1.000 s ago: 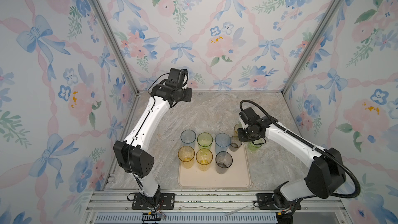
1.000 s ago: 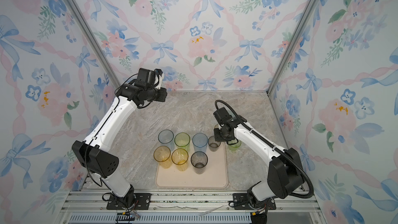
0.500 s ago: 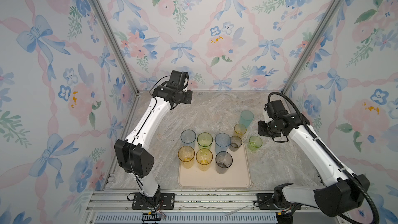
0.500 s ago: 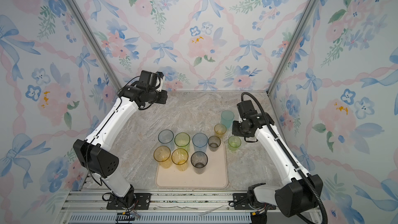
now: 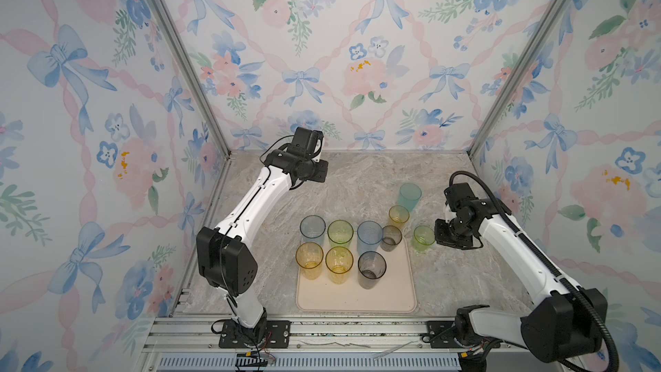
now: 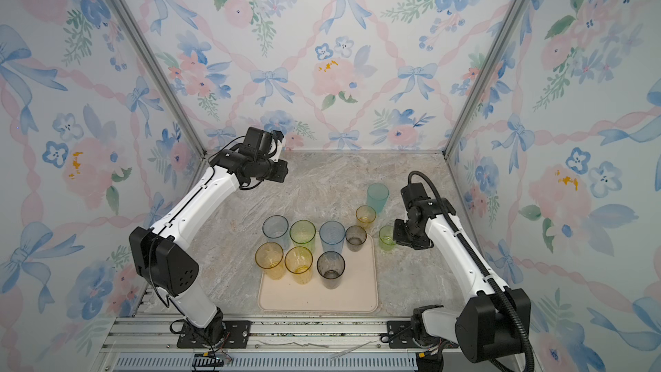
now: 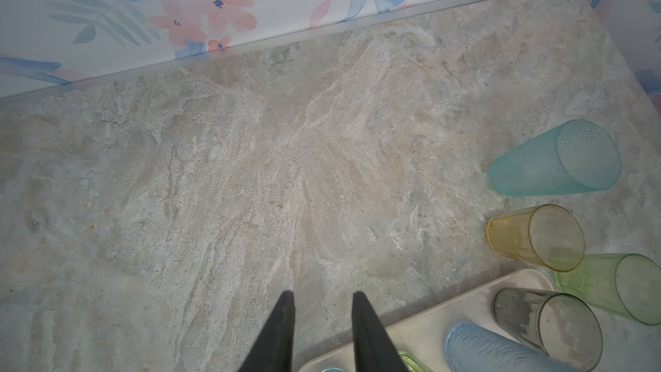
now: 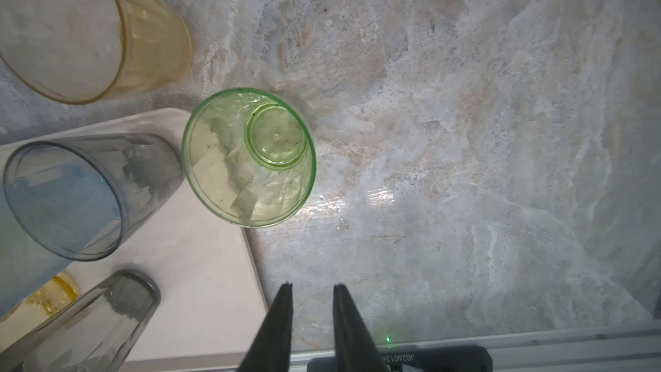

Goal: Place the glasses into the tray
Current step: Pick up the glass from the middle-right of the table.

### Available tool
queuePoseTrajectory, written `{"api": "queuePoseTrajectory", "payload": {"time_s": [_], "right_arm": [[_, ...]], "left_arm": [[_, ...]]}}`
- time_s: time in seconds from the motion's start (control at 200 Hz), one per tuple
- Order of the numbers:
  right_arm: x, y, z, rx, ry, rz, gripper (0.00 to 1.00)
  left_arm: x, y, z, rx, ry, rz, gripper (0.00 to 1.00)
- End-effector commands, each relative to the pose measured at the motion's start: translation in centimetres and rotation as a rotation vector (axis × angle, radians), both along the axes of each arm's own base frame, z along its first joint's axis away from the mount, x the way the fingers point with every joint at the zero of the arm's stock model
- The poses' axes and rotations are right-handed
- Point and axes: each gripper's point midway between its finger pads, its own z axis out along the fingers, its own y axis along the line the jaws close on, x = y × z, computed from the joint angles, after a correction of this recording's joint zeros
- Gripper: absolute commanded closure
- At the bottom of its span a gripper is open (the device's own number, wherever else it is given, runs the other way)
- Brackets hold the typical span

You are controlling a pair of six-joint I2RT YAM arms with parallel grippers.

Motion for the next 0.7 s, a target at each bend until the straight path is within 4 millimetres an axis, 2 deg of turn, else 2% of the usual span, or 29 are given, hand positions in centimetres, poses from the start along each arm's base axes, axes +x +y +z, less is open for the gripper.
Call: {"api": "queuePoseTrajectory", "payload": {"time_s": [0.0, 0.43, 0.695], "right_arm": [[0.4, 0.0, -0.8, 0.009, 0.011, -0.019, 0.77], [2.8, -0.2, -3.2, -0.006, 0.039, -0.031, 0.79], [3.9, -0.5, -4.0, -0.024, 0.042, -0.038, 0.79]], "left_arm": [[0.4, -0.6, -0.6, -0.014, 0.007, -0.017, 0.69], [0.1, -0.9, -0.7, -0.02, 0.013, -0.042, 0.7], [0.0, -0.9, -0.7, -0.013, 0.009, -0.05, 0.7]]}}
